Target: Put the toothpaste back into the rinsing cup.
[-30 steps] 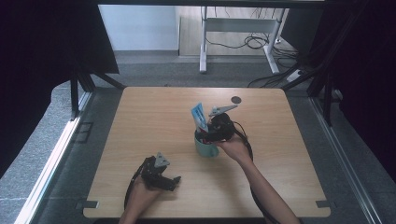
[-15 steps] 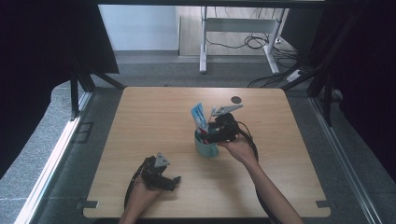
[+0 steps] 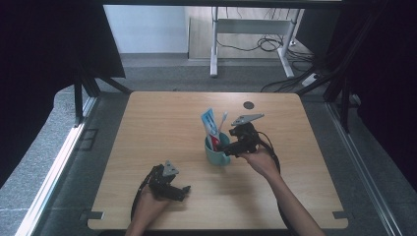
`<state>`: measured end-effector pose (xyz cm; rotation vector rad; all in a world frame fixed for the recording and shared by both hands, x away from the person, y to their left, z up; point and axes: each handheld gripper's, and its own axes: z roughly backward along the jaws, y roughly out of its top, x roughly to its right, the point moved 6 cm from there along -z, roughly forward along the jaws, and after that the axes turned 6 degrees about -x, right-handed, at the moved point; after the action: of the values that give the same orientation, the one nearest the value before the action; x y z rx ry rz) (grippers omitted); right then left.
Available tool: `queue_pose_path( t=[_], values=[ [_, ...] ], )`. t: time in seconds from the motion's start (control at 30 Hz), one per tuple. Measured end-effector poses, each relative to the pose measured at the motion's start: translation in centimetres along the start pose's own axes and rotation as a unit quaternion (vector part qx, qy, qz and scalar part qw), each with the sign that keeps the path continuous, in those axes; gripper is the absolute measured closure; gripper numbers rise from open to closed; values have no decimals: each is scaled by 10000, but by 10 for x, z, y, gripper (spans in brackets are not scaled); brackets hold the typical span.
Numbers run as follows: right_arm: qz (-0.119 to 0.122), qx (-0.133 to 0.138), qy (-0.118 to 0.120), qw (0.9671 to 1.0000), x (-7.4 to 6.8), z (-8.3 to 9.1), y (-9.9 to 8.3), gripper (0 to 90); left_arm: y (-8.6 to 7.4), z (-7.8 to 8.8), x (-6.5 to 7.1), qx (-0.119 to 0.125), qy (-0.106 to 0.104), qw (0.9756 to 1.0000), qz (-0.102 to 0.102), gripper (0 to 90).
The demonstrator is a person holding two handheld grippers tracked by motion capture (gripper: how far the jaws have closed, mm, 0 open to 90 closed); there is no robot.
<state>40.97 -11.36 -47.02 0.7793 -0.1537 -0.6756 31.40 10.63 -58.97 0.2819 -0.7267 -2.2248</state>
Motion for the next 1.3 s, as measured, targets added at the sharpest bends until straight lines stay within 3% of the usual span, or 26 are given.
queue_pose_path(
  t=[0.6, 1.3],
  values=[
    [250, -150, -291, 9991, 2, 18, -24, 12, 0, 0, 0, 4, -1, 10000, 3, 7],
    [180, -85, -558, 9982, 15, 42, -61, 0, 0, 0, 0, 25, 2, 10000, 13, 7]
  ],
)
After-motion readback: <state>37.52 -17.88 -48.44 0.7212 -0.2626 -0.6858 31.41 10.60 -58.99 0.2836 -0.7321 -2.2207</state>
